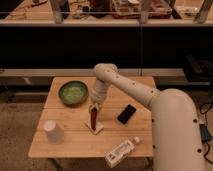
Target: Place the pepper on the white sponge
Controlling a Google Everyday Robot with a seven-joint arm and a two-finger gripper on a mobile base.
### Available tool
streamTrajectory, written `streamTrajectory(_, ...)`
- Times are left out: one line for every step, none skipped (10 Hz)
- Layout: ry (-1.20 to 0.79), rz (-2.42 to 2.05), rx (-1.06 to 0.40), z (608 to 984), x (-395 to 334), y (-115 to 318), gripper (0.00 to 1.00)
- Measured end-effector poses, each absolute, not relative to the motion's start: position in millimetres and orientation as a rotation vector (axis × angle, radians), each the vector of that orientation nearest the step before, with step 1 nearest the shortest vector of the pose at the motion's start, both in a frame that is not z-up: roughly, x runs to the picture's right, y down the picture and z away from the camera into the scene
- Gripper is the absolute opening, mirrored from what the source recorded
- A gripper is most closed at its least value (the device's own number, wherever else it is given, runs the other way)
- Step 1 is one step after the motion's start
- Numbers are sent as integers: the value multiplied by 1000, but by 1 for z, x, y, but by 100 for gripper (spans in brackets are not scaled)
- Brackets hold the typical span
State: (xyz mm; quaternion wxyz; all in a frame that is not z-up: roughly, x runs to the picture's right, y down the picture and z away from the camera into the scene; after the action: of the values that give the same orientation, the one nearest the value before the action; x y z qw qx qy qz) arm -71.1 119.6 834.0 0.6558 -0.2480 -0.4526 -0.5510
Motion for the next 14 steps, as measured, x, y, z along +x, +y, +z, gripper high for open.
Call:
streamTrajectory(-1027, -1247, -558, 837, -68, 126, 22)
streamTrajectory(-1021, -1249, -564, 839, -69, 131, 25)
streamTrajectory(-1013, -1250, -571, 840, -71, 132, 32)
streamTrajectory(-1013, -1250, -566, 839, -74, 129, 40)
streamTrajectory(-1008, -1249, -564, 837, -73, 127, 46)
streamTrajectory(-1002, -1244, -558, 837, -69, 130, 46)
streamTrajectory(-1004, -1239, -558, 839, -64, 132, 46)
streamTrajectory(-1007, -1241, -563, 840, -59, 132, 46)
streamTrajectory(-1009, -1247, -562, 842, -64, 132, 46)
streamTrajectory(-1007, -1246, -565, 844, -69, 136, 46)
streamTrajectory(-1001, -1247, -566, 847, -79, 141, 46)
streamTrajectory(-997, -1245, -563, 848, -82, 140, 46)
streamTrajectory(-993, -1243, -565, 847, -78, 139, 46)
streamTrajectory(-993, -1244, -565, 845, -72, 139, 46)
